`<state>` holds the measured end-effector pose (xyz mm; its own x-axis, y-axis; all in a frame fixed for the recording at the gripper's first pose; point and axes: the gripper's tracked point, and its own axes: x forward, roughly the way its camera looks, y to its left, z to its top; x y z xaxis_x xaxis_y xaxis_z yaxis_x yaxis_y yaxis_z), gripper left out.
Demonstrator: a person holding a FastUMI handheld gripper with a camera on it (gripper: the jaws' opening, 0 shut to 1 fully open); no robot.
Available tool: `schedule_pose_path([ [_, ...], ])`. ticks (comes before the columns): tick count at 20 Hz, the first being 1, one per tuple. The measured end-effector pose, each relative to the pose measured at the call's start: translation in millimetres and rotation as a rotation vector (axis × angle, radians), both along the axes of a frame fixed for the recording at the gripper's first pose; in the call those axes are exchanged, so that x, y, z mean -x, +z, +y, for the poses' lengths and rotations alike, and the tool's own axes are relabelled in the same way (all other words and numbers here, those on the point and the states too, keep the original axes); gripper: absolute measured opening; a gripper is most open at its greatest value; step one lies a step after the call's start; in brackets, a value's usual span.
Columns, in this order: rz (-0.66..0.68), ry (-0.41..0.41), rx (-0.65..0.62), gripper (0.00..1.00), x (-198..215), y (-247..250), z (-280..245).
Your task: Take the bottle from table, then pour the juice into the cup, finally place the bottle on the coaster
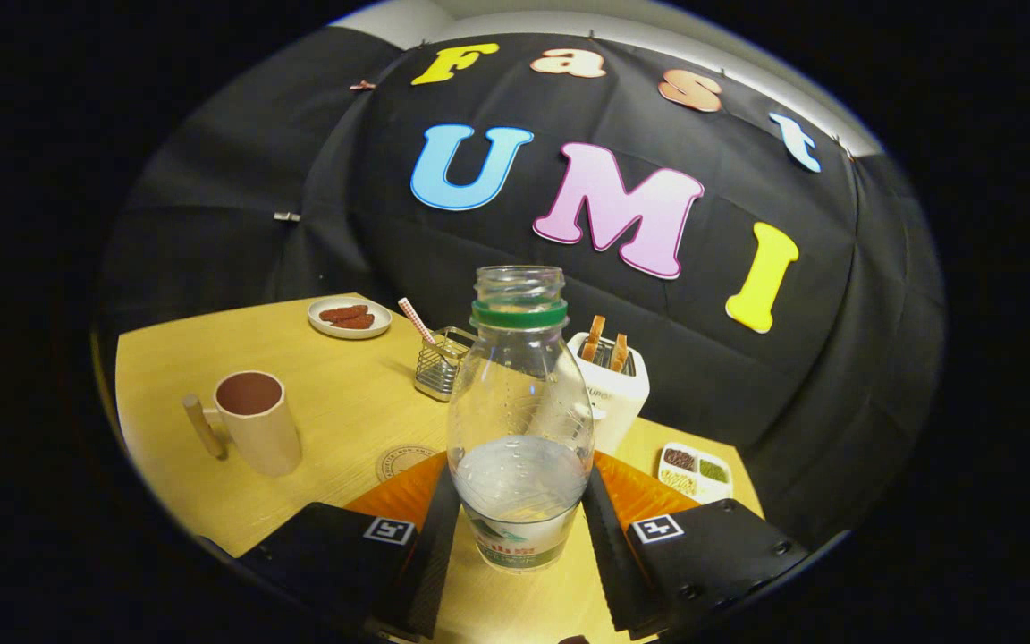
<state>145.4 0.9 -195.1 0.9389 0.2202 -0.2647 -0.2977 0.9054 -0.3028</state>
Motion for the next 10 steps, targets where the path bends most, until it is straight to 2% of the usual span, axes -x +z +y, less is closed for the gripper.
schedule_pose_path([
  [6,-0.080,0.030,0.147,0.73,-13.2,34.5,31.2],
  [10,-0.099,0.067,0.282,0.72,-6.1,24.3,53.0],
])
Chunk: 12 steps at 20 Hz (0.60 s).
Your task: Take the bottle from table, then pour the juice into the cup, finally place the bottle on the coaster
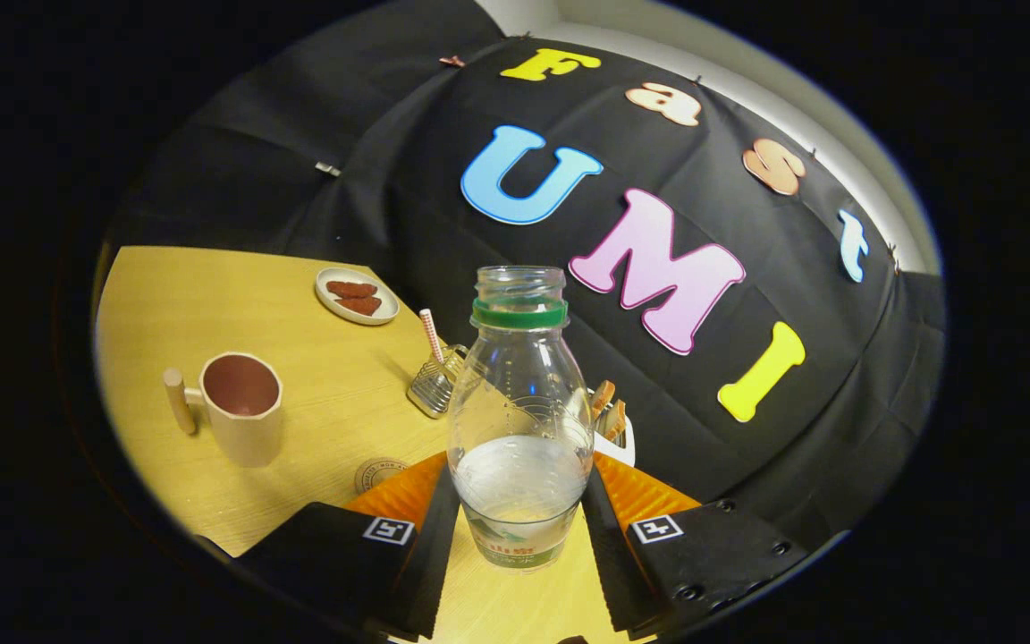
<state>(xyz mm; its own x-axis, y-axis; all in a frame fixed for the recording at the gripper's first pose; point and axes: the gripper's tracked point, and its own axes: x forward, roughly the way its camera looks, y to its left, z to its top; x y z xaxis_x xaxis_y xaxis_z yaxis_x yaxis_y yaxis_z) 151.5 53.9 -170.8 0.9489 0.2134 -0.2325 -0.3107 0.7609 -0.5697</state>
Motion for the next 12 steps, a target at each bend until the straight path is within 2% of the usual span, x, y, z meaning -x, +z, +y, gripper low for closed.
schedule_pose_path([
  [6,-0.051,0.094,0.213,0.73,6.2,-10.8,22.5],
  [12,-0.070,0.141,0.336,0.73,8.8,-23.5,38.5],
])
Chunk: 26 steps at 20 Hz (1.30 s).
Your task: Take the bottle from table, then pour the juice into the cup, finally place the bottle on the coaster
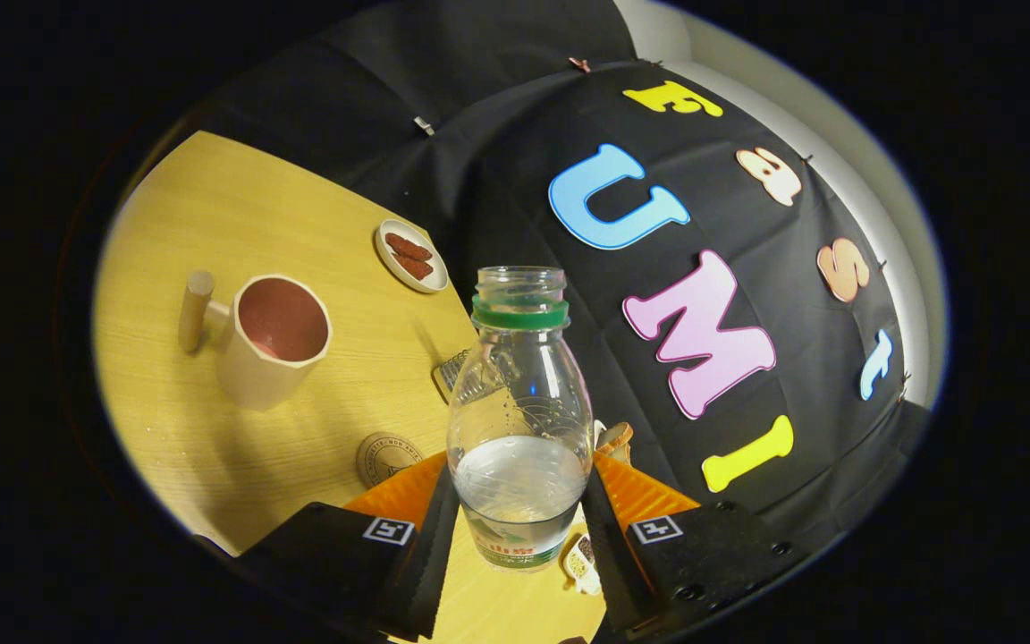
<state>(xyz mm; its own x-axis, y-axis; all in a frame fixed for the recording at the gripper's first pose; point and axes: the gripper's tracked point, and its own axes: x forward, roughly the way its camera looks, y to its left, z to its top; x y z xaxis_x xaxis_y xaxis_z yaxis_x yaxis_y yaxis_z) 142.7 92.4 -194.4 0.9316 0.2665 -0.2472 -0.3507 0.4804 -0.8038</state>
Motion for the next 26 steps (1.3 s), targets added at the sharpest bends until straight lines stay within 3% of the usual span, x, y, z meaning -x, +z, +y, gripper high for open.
schedule_pose_path([
  [8,-0.059,0.127,0.189,0.72,3.2,-15.9,29.7],
  [26,-0.019,0.197,0.471,0.72,-23.9,-61.2,41.2],
])
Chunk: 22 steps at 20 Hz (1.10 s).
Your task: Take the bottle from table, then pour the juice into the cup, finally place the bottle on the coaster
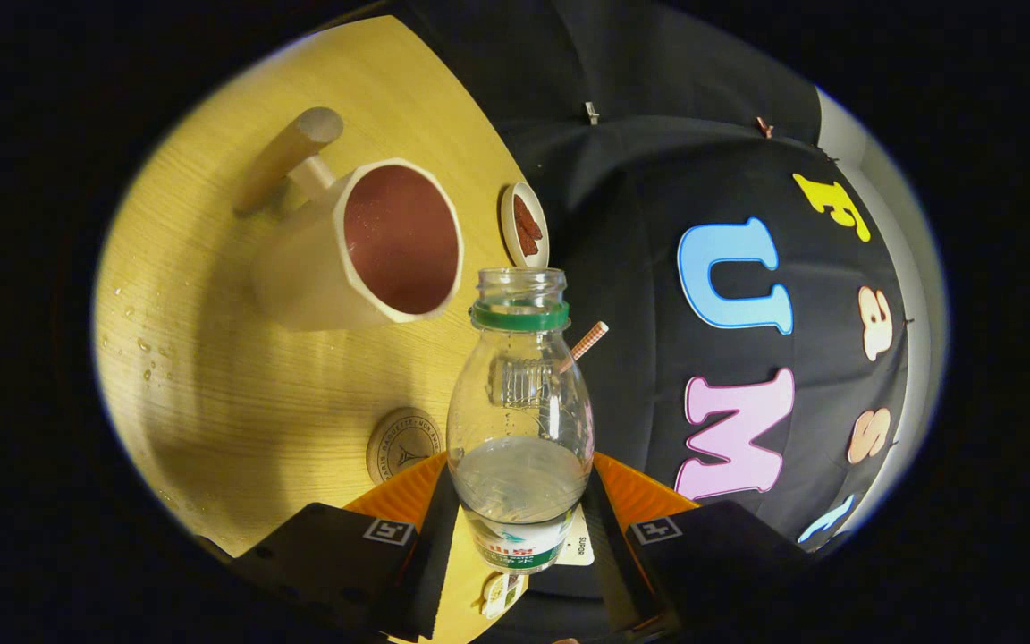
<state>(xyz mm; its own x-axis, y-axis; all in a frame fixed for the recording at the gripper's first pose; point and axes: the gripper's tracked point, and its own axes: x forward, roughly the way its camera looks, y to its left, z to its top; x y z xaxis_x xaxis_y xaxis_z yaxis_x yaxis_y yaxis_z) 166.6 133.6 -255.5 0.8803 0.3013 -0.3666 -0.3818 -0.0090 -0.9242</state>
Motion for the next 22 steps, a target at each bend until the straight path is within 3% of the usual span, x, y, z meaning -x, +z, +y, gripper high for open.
schedule_pose_path([
  [22,-0.079,0.161,0.229,0.72,-21.2,-8.8,21.6],
])
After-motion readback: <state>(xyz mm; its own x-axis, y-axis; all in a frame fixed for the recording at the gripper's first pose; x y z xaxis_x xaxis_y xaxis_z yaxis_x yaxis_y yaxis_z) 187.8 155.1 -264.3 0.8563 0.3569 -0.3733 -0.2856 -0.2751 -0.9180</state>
